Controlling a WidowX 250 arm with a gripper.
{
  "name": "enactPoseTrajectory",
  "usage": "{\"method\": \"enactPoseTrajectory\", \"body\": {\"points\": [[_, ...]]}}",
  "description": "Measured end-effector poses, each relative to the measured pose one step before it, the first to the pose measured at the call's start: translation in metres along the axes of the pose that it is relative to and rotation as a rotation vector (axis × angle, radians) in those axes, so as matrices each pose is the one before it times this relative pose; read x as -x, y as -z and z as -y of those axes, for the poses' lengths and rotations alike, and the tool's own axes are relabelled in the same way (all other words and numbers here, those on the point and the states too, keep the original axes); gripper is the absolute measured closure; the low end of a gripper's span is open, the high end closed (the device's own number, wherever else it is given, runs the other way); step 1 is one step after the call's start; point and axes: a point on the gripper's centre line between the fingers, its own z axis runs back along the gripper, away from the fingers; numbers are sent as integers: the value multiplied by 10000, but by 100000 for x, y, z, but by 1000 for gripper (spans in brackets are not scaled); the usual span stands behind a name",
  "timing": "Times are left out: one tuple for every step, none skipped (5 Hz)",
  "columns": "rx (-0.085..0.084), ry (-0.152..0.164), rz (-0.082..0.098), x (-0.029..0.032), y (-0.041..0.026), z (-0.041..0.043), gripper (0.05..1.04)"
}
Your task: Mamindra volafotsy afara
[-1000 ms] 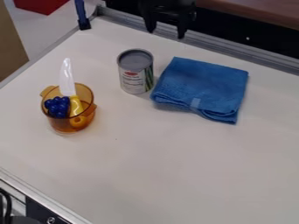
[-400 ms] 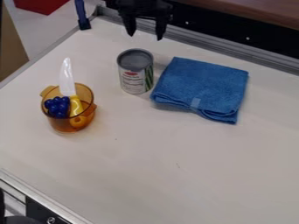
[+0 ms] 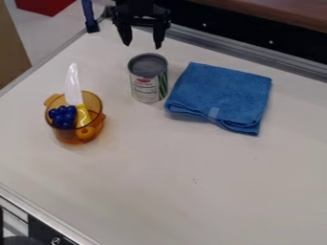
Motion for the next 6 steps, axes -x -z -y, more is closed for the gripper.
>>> {"method": "enactPoseTrajectory", "body": {"points": [[459,-171,-413,1346,1161,786,83],[-5,-160,-251,1137,1171,365,83],[-146,-247,-329,1355,-263,273,83],[-197,-180,36,1125,-603,-45,83],[-33,-260,-214,1262,-125,-2,83],[-107,-262,-22,1543,-448,248,83]]}}
